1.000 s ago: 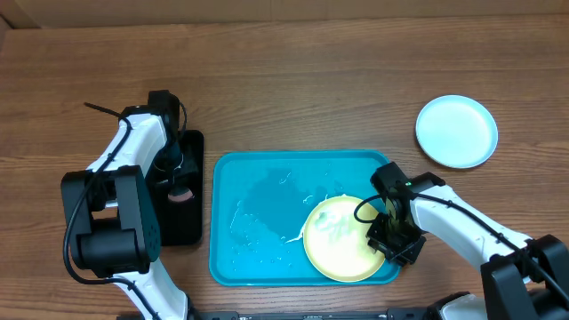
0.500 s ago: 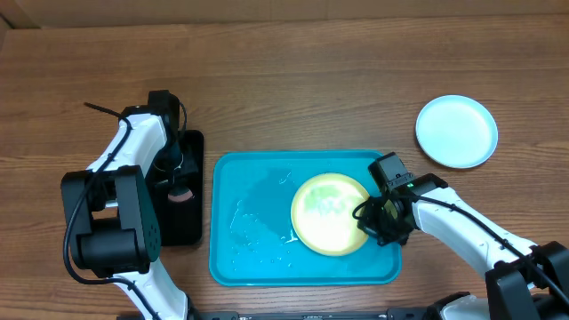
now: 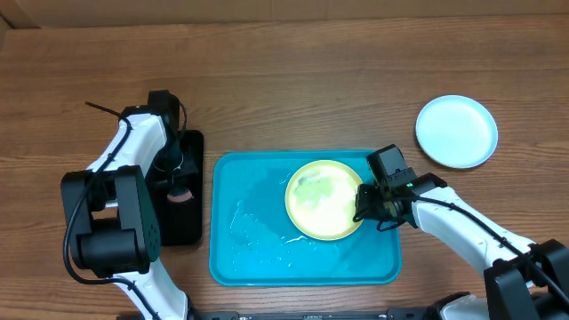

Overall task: Clean dirty plates on tray and stack at the side
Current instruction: 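Grip the yellow plate's rim and drag it to the tray center, then grasp the sponge and carry it onto the yellow plate with left gripper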

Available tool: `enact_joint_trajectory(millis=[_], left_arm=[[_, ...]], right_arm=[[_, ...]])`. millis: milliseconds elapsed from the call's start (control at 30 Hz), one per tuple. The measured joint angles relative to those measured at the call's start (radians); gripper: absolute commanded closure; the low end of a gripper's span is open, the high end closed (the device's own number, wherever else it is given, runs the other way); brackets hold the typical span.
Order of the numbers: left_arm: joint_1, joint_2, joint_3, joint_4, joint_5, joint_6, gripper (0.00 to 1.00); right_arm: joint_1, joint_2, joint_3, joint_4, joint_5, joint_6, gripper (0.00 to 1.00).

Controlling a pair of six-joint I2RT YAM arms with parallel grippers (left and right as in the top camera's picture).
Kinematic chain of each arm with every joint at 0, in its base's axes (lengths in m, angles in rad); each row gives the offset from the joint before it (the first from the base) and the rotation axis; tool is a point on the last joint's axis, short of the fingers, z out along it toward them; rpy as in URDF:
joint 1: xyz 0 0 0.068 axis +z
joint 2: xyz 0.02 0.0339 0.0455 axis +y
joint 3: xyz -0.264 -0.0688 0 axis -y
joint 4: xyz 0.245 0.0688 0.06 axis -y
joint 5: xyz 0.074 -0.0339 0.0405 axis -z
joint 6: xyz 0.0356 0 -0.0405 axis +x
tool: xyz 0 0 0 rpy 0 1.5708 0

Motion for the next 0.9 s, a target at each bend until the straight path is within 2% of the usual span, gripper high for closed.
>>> enact_joint_trajectory(millis=[467,900], left_arm=[[0.000,-0.021,-0.002,0.028,0.047,0.058,0.96],[0.000,-0.324,0.007,0.003,0.082,0.096,0.96]], right_arm=[[0.000,0.000,0.014,-0.130,-0.111,-0.087,0.96],[0.000,0.004,0.018,-0.132,-0.163,-0.195,0.96]])
